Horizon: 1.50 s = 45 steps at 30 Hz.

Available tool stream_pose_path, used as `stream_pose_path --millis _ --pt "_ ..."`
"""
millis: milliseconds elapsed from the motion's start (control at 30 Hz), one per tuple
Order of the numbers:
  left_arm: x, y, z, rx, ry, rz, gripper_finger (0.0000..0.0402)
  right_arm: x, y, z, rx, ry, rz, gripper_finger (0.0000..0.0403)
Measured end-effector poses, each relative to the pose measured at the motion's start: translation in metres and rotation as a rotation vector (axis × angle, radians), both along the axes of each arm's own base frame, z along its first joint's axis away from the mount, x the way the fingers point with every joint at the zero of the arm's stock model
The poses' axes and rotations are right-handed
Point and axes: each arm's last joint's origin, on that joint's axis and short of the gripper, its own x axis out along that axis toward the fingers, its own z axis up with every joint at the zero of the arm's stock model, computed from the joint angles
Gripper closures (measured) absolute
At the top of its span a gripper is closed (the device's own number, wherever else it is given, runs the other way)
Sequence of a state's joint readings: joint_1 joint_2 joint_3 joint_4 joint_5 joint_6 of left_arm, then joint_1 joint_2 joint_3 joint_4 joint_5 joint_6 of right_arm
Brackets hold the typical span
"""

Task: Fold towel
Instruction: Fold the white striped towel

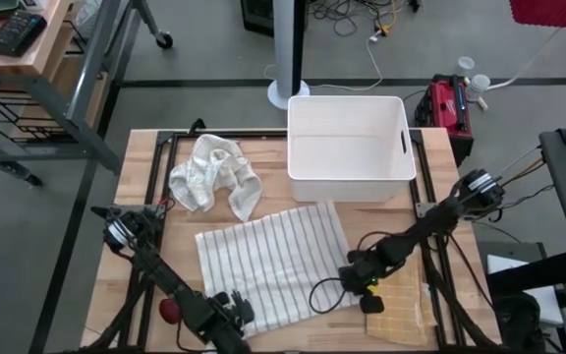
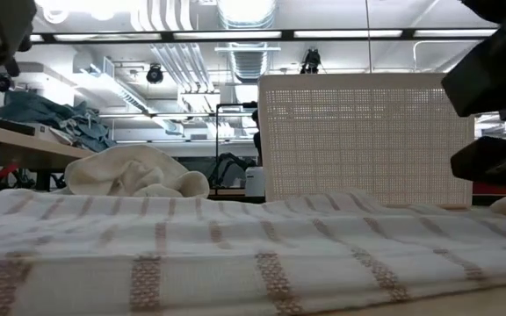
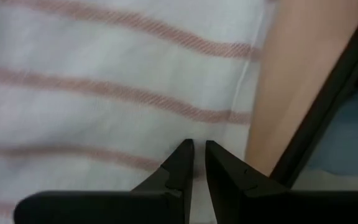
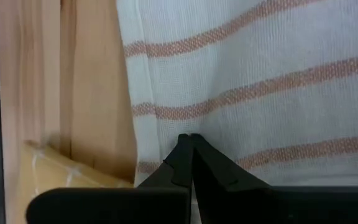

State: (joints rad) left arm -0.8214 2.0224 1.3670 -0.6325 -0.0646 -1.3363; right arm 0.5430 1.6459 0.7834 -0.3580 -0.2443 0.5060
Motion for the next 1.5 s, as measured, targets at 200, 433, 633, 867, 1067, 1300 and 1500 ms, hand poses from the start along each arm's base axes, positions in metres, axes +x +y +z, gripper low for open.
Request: stream_pose_path --millis 200,433,633,867,1067,1300,1500 --pt "-0.005 0.001 0.000 0.026 0.018 0.020 0.0366 -0.006 -0.004 0.009 -0.006 0.007 0.000 0.0403" --pt "-0.003 -0.006 0.011 -0.005 0.010 0.009 0.0366 -0.009 -0.004 0.034 0.036 -0.060 0.003 0.0403" --pt "0.002 -0.011 0.024 -0.013 -0.040 0.007 0.0366 -0.008 -0.005 0.047 0.045 -0.120 -0.002 0.0403" --pt "0.017 0.001 0.030 0.152 -0.231 0.055 0.0366 0.005 -0.001 0.053 0.015 -0.259 -0.010 0.0403" --pt "0.039 0.026 0.026 0.220 -0.258 0.060 0.0366 0.020 0.005 0.052 0.062 -0.359 -0.021 0.0403" --pt "0.067 0.046 0.030 0.233 -0.349 -0.003 0.0366 0.034 0.014 0.034 0.076 -0.401 -0.017 0.0403" --pt "0.073 0.049 0.032 0.237 -0.376 -0.027 0.0366 0.042 0.016 0.016 0.023 -0.360 -0.011 0.0403"
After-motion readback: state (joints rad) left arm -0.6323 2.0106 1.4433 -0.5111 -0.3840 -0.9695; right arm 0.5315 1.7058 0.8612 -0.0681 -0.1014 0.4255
